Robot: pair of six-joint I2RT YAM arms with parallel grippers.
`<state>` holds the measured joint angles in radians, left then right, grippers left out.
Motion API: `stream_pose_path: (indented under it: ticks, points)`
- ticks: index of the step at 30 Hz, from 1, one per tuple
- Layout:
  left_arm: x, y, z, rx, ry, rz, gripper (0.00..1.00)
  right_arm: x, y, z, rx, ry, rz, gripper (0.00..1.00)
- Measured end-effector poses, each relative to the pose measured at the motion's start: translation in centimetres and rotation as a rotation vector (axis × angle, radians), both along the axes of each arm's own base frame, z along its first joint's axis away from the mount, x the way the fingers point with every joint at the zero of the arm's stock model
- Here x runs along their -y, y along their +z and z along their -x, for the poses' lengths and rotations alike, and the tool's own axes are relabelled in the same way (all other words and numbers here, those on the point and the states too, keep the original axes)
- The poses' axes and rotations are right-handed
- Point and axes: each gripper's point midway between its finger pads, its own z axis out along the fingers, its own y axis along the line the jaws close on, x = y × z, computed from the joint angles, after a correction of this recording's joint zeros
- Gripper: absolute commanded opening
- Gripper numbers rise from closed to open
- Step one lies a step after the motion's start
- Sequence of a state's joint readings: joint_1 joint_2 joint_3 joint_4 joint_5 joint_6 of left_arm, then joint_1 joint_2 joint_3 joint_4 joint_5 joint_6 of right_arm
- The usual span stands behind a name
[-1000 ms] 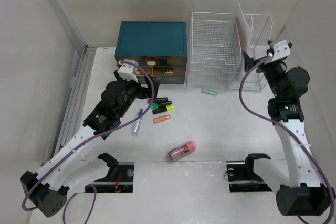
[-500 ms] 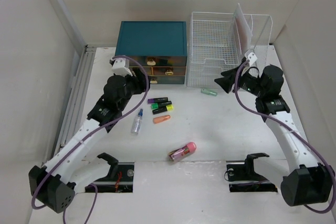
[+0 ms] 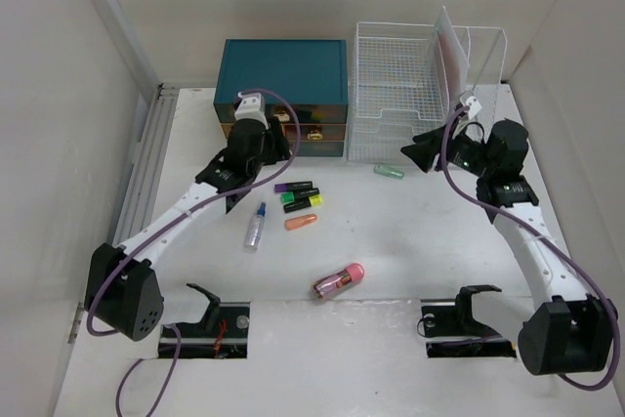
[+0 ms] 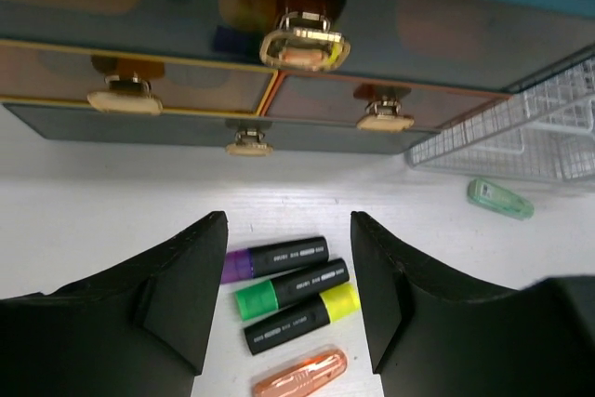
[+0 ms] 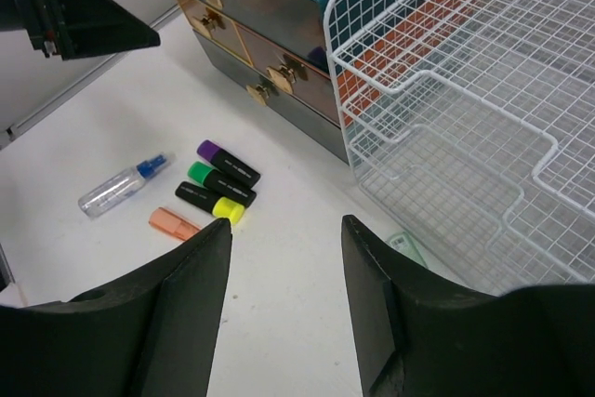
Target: Organize the desk
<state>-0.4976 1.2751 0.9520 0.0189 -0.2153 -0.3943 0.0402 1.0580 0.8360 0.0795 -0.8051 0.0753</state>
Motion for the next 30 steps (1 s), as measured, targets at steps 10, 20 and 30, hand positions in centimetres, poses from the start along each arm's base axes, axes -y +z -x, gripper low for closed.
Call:
stream_pose_path:
  ticks: [10,20,30]
  points:
    - [1.1,0.7,-3.5,0.024,0.021,-0.024,0.55,-0.1,-0.5,-0.1,-0.031,0.007,-0.013,0.56]
    - [1.4,0.8,-5.5,0.026,0.036,-0.049,0.62,0.2,-0.5,-0.2,-0.036,-0.001,-0.019,0.56]
    - [0.4,0.3,-6.7,0.024,0.065,-0.083,0.59,0.3,-0.5,-0.2,-0.038,-0.004,-0.022,0.56]
